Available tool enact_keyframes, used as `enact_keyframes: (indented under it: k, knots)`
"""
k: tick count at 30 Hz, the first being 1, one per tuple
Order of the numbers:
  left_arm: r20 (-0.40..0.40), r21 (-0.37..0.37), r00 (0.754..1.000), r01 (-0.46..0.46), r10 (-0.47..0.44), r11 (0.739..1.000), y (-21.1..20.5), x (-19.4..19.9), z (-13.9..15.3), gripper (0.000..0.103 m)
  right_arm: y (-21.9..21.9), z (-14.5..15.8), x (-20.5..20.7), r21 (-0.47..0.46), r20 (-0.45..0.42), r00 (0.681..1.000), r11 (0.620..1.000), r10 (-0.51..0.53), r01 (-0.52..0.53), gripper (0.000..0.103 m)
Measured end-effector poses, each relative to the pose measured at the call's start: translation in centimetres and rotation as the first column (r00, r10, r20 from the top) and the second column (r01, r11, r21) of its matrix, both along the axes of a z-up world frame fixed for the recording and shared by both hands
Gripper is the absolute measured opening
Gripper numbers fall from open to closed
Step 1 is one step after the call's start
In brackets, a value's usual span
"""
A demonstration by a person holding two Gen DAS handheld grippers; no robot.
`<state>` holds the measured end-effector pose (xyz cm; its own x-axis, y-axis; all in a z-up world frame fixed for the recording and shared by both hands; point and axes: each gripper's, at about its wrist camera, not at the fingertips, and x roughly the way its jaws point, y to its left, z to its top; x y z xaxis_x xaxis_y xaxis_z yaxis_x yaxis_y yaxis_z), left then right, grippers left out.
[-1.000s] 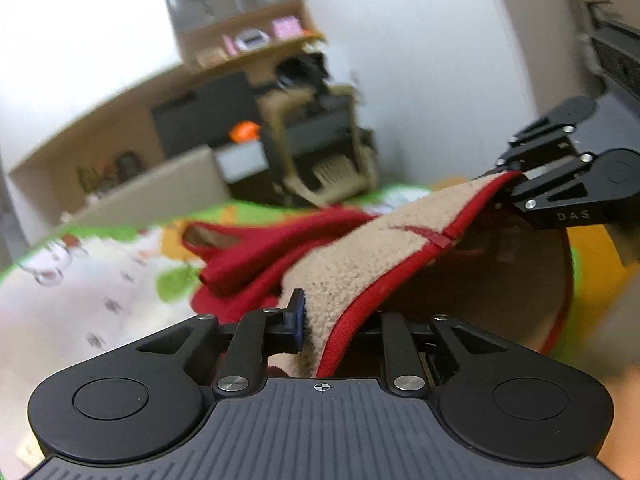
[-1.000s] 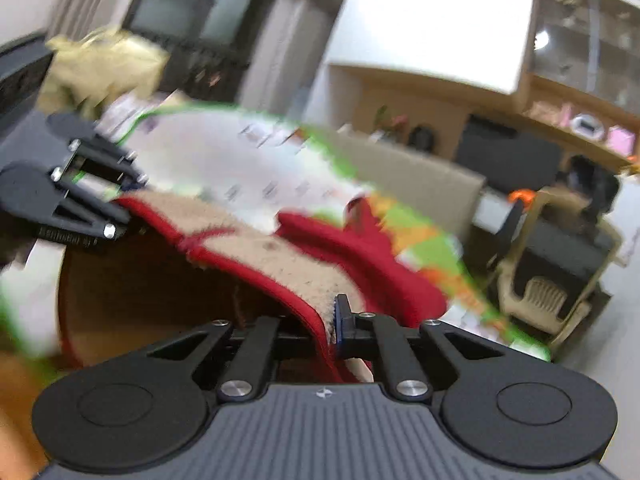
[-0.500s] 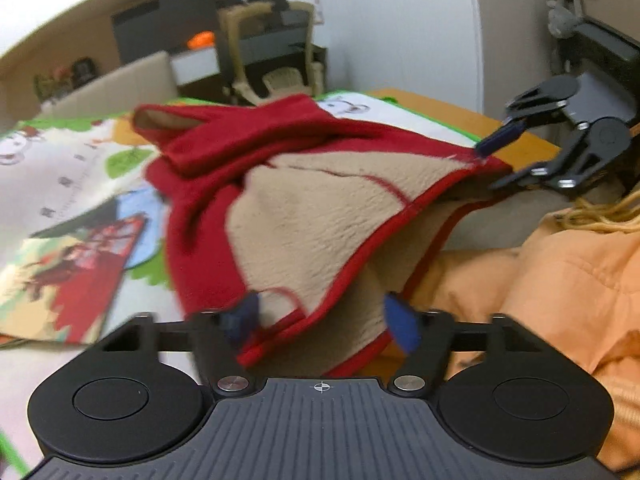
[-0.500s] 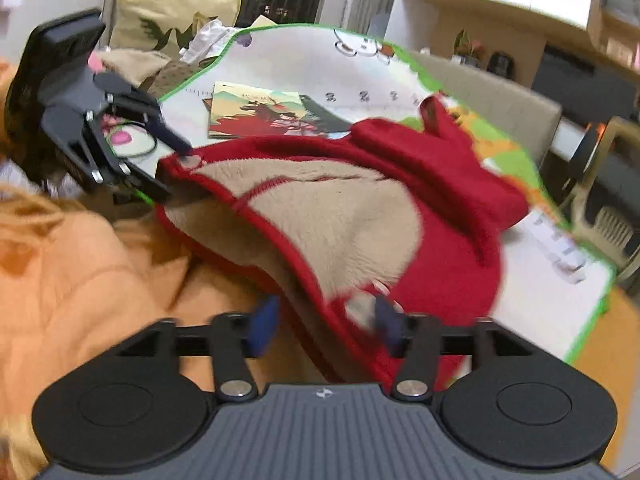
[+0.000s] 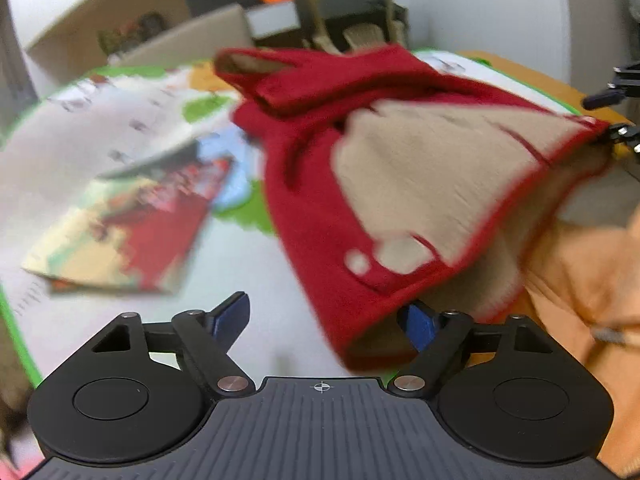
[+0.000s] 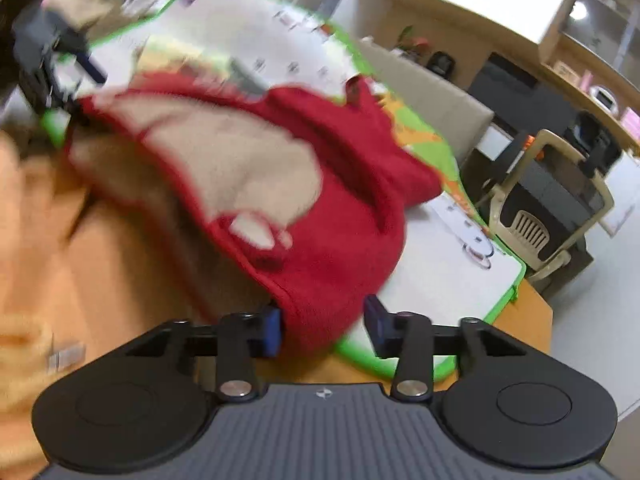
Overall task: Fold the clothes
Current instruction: 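Lower the jacket onto the mat and open both grippers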
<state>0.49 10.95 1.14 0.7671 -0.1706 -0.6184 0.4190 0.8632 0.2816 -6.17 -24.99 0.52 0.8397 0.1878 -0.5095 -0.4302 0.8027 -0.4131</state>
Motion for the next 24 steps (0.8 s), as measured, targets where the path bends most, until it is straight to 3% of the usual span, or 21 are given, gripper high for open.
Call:
enact_keyframes:
  k: [2, 4, 8, 10, 11, 14, 16, 20, 24]
  knots:
    - [0.063, 0.003, 0.997, -0.040, 0.040, 0.999, 0.3, 1.9, 1.3, 0.092, -0.4, 1.7, 2.2, 0.041, 0.033, 0.999, 0.999, -0.022, 0.021, 0.038]
    - [0.092, -0.048, 0.992, -0.078, 0.082, 0.996, 0.3, 4.7, 2.2, 0.095, -0.6, 2.6, 4.9, 0.092, 0.037, 0.998, 0.995, -0.047, 0.044, 0.038]
    - [0.071, -0.125, 0.984, -0.153, 0.163, 0.980, -0.2, 11.2, 2.6, 0.095, -0.2, 2.0, 12.5, 0.104, -0.020, 0.993, 0.988, -0.115, 0.117, 0.038]
    - [0.039, -0.145, 0.978, -0.196, 0.204, 0.970, 0.2, 14.2, 2.6, 0.096, -1.0, 1.4, 16.5, 0.153, -0.112, 0.979, 0.971, -0.170, 0.186, 0.040]
    - [0.001, -0.180, 0.975, -0.219, 0.223, 0.959, 0.7, 15.7, 2.7, 0.096, -1.9, 1.4, 18.4, 0.191, -0.165, 0.967, 0.955, -0.195, 0.226, 0.046]
    - [-0.178, -0.374, 0.966, -0.245, 0.190, 0.895, 3.3, 17.8, 2.9, 0.095, -3.7, 1.3, 20.8, 0.257, -0.227, 0.946, 0.923, -0.230, 0.286, 0.057]
    - [-0.196, -0.456, 0.973, -0.199, 0.121, 0.867, 4.1, 17.1, 3.5, 0.095, -4.5, 1.2, 21.5, 0.280, -0.244, 0.938, 0.909, -0.244, 0.309, 0.063]
    - [-0.125, -0.539, 0.988, 0.005, -0.086, 0.843, 4.7, 12.4, 4.6, 0.096, -4.8, 0.4, 20.2, 0.272, -0.226, 0.943, 0.914, -0.243, 0.301, 0.065]
    - [-0.036, -0.538, 0.972, 0.178, -0.234, 0.824, 4.5, 7.1, 5.6, 0.097, -5.9, 0.2, 21.1, 0.343, -0.276, 0.925, 0.872, -0.262, 0.349, 0.069]
